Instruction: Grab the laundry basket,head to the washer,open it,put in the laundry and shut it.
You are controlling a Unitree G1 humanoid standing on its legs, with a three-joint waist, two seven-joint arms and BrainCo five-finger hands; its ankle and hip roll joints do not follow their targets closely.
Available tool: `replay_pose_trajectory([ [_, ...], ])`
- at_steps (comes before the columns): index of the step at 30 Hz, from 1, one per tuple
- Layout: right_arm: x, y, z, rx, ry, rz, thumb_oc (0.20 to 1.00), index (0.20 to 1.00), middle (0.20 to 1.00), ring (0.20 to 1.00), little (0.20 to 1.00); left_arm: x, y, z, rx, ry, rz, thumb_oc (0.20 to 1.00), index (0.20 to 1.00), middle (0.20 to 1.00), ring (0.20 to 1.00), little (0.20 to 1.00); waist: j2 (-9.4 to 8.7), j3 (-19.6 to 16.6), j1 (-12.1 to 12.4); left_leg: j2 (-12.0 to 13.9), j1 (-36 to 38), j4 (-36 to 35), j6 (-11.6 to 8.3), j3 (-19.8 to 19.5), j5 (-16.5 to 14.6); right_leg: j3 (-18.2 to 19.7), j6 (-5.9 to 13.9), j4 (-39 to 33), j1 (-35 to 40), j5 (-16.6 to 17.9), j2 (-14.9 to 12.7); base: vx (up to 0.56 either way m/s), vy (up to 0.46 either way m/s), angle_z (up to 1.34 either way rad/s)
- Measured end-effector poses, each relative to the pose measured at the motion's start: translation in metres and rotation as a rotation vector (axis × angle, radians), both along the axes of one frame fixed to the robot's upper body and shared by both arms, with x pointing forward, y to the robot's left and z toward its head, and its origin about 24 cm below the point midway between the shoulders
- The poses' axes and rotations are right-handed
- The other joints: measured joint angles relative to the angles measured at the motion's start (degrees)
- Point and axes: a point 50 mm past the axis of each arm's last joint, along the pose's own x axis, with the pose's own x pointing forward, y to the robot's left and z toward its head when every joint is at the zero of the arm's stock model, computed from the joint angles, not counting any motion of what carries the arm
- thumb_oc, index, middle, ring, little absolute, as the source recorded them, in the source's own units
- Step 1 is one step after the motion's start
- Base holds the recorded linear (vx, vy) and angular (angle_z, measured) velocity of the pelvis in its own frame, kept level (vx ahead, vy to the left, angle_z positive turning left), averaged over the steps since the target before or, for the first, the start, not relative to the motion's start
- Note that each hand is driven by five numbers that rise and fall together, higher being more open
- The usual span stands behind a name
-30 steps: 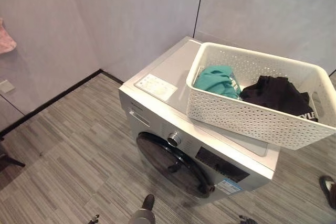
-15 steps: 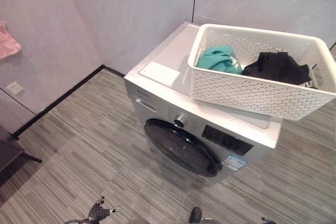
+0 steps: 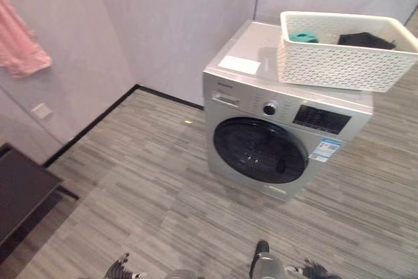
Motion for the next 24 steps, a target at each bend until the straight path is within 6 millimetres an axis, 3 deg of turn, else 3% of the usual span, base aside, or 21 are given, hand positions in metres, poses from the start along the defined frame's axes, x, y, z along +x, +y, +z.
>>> replay_pose_trajectory([
  [1,0.005,0.006,0.0,-0.012,-0.01,0.053,1.0,1.0,1.0,1.0,1.0,-0.001,-0.001,0.002,-0.008,-0.017,0.024,1.0,1.0,1.0,1.0,1.0,-0.73,-0.36,-0.35,0.0,-2.93,1.99,2.35,2.02,2.12,1.37,1.55,14.66,-2.8,-7.12,0.08,-0.24,-0.016,-0.16],
  [2,0.003,0.009,0.0,0.003,-0.032,0.035,1.0,1.0,1.0,1.0,1.0,-0.002,0.004,0.004,-0.005,-0.03,0.049,1.0,1.0,1.0,1.0,1.0,-1.36,0.03,1.54,0.64,-0.09,-1.15,-0.94,1.75,3.77,5.6,0.26,30.6,-3.93,-12.46,4.06,-0.18,-0.053,-0.16],
  [3,-0.005,0.013,-0.003,0.026,-0.008,0.035,1.0,1.0,1.0,1.0,1.0,-0.004,0.002,0.002,-0.01,-0.021,0.051,1.0,1.0,1.0,1.0,1.0,-2.04,-1.38,3.45,1.17,0.64,-4.15,-2.38,-0.05,6.96,8.42,-1.74,32.03,-0.88,-14.74,9.51,-0.22,-0.027,-0.09],
  [4,-0.004,0.01,-0.002,0.02,-0.016,0.038,1.0,1.0,1.0,1.0,1.0,-0.002,0.001,0.003,-0.015,-0.026,0.049,1.0,1.0,1.0,1.0,1.0,-3.03,-2.8,3.58,1.21,-0.53,-5.04,-3.71,-3.45,8.2,6.95,-3.63,26.24,4.41,-17.38,12.69,-0.38,-0.057,0.02],
  [5,0.008,0.006,0.002,0.004,-0.049,0.047,1.0,1.0,1.0,1.0,1.0,-0.005,0.001,0.002,-0.018,-0.019,0.054,1.0,1.0,1.0,1.0,1.0,-3.88,-3.37,5.36,1.04,-2.12,-5.41,-3.65,-3.25,8.21,6.59,-3.5,18.83,8.02,-21.72,13.4,-0.5,-0.098,0.04],
  [7,0.034,0.006,0.012,-0.01,-0.153,0.077,1.0,1.0,1.0,1.0,1.0,0.001,-0.004,0.001,-0.028,-0.023,0.046,1.0,1.0,1.0,1.0,1.0,-6.3,-4.3,8.08,0.93,-6.72,-3.37,-3.7,-0.88,9.05,4.87,-5.26,8.17,10.87,-27.03,11.5,-0.57,-0.167,-0.55],
  [8,0.05,0.007,0.019,-0.014,-0.223,0.097,1.0,1.0,1.0,1.0,1.0,0.004,-0.009,-0.001,-0.04,-0.024,0.038,1.0,1.0,1.0,1.0,1.0,-6.51,-4.53,9.75,1.86,-8.71,-1.96,-4.24,0.47,9.51,1.81,-7.8,1.98,12.25,-24.77,11.18,-0.46,-0.141,-0.5],
  [9,0.059,0.008,0.023,-0.017,-0.265,0.09,1.0,1.0,1.0,1.0,1.0,0.012,-0.017,-0.001,-0.051,-0.04,0.015,1.0,1.0,1.0,1.0,1.0,-5.13,-4.37,9.45,2.99,-11.24,-0.69,-5.3,-0.88,11.62,3.07,-9.08,-0.21,11.89,-21.95,15.01,-0.4,-0.065,0.12],
  [10,0.062,0.01,0.024,-0.019,-0.281,0.089,1.0,1.0,1.0,1.0,1.0,0.026,-0.02,0.003,-0.051,-0.072,-0.016,1.0,1.0,1.0,1.0,1.0,-5.23,-4.16,8.87,3.76,-13.92,-0.38,-6.74,-2.05,13.85,5.43,-11.79,-1.05,10.15,-21.41,17.2,-0.28,0.036,0.76],
  [11,0.066,0.01,0.025,-0.018,-0.29,0.082,1.0,1.0,1.0,1.0,1.0,0.04,-0.025,0.007,-0.062,-0.11,-0.024,1.0,1.0,1.0,1.0,1.0,-5.0,-3.09,8.42,4.39,-14.73,-1.03,-8.32,-1.98,15.53,4.73,-14.43,-1.14,9.47,-20.11,18.23,-0.22,0.047,0.68],
  [12,0.058,0.013,0.02,-0.015,-0.274,0.063,1.0,1.0,1.0,1.0,1.0,0.048,-0.029,0.009,-0.074,-0.141,-0.024,1.0,1.0,1.0,1.0,1.0,-4.91,-2.62,8.49,5.69,-15.03,-2.21,-9.66,-0.27,16.56,4.16,-15.11,-0.82,8.45,-19.06,18.59,-0.21,0.04,0.33],
  [13,0.056,0.012,0.019,-0.005,-0.263,0.064,1.0,1.0,1.0,1.0,1.0,0.044,-0.032,0.007,-0.087,-0.135,-0.017,1.0,1.0,1.0,1.0,1.0,-5.2,-2.51,7.92,6.7,-15.25,-3.7,-10.77,4.1,17.34,4.03,-15.93,-0.66,7.74,-18.93,18.49,-0.16,0.009,0.08],
  [14,0.055,0.007,0.019,-0.015,-0.254,0.05,1.0,1.0,1.0,1.0,1.0,0.041,-0.032,0.006,-0.09,-0.126,-0.018,1.0,1.0,1.0,1.0,1.0,-5.64,-2.18,7.71,6.68,-15.22,-4.39,-10.67,5.07,17.15,4.06,-15.62,-0.8,7.54,-18.93,18.21,-0.2,0.012,-0.03],
  [16,0.054,-0.01,0.025,-0.053,-0.258,0.006,1.0,1.0,1.0,1.0,1.0,0.037,-0.028,0.006,-0.086,-0.122,-0.008,1.0,1.0,1.0,1.0,1.0,-6.34,-0.79,6.68,7.44,-16.29,-0.45,-10.66,3.45,17.0,4.15,-17.47,-2.1,6.39,-15.99,16.93,-0.06,0.043,-0.14],
  [17,0.058,-0.014,0.029,-0.065,-0.28,0.013,1.0,1.0,1.0,1.0,1.0,0.037,-0.026,0.007,-0.081,-0.123,-0.006,1.0,1.0,1.0,1.0,1.0,-6.44,0.13,6.24,7.13,-16.87,2.55,-9.94,0.34,16.41,4.43,-15.63,-3.59,6.6,-14.99,16.9,0.08,0.158,-0.24],
  [18,0.062,-0.013,0.037,-0.053,-0.357,0.012,1.0,1.0,1.0,1.0,1.0,0.035,-0.025,0.006,-0.081,-0.121,-0.001,1.0,1.0,1.0,1.0,1.0,-7.42,0.74,4.75,6.49,-14.23,2.8,-9.27,-5.54,15.48,6.61,-9.46,-8.7,7.45,-11.9,16.65,0.11,0.204,-0.29],
  [19,0.061,-0.01,0.04,-0.024,-0.41,-0.018,1.0,1.0,1.0,1.0,1.0,0.027,-0.031,0.002,-0.102,-0.099,0.016,1.0,1.0,1.0,1.0,1.0,-5.73,0.6,4.46,8.06,-10.41,-3.22,-9.01,-8.86,14.98,5.07,-5.69,-9.83,9.12,-14.06,16.81,0.1,0.161,-0.55],
  [20,0.061,-0.012,0.045,-0.009,-0.461,-0.043,1.0,1.0,1.0,1.0,1.0,0.02,-0.039,-0.002,-0.144,-0.104,0.058,1.0,1.0,1.0,1.0,1.0,-3.94,-0.07,3.4,10.9,-6.03,-9.15,-10.89,-7.49,15.06,4.08,-12.13,-5.84,7.9,-15.74,16.68,0.08,0.126,-0.34],
  [21,0.059,-0.011,0.046,0.015,-0.489,-0.091,1.0,1.0,1.0,1.0,1.0,0.014,-0.042,-0.004,-0.165,-0.097,0.076,1.0,1.0,1.0,1.0,1.0,-3.81,-0.92,2.1,11.69,-2.89,-13.22,-11.84,-5.42,15.69,3.63,-12.44,-8.33,9.3,-12.42,15.51,0.06,0.114,-0.1],
  [22,0.053,-0.011,0.043,0.032,-0.487,-0.144,1.0,1.0,1.0,1.0,1.0,0.012,-0.046,-0.006,-0.181,-0.089,0.08,1.0,1.0,1.0,1.0,1.0,-2.51,-1.4,1.04,12.1,-1.12,-15.59,-11.91,-4.67,15.73,3.45,-11.77,-10.23,10.29,-12.02,15.87,0.04,0.076,0.15],
  [24,0.034,-0.01,0.036,0.075,-0.478,-0.232,1.0,1.0,1.0,1.0,1.0,0.015,-0.05,-0.004,-0.199,-0.112,0.076,1.0,1.0,1.0,1.0,1.0,-1.13,-1.99,0.25,9.99,1.12,-18.5,-11.44,-4.72,15.79,3.45,-11.56,-11.67,10.16,-10.79,15.63,0.04,0.066,0.07],
])
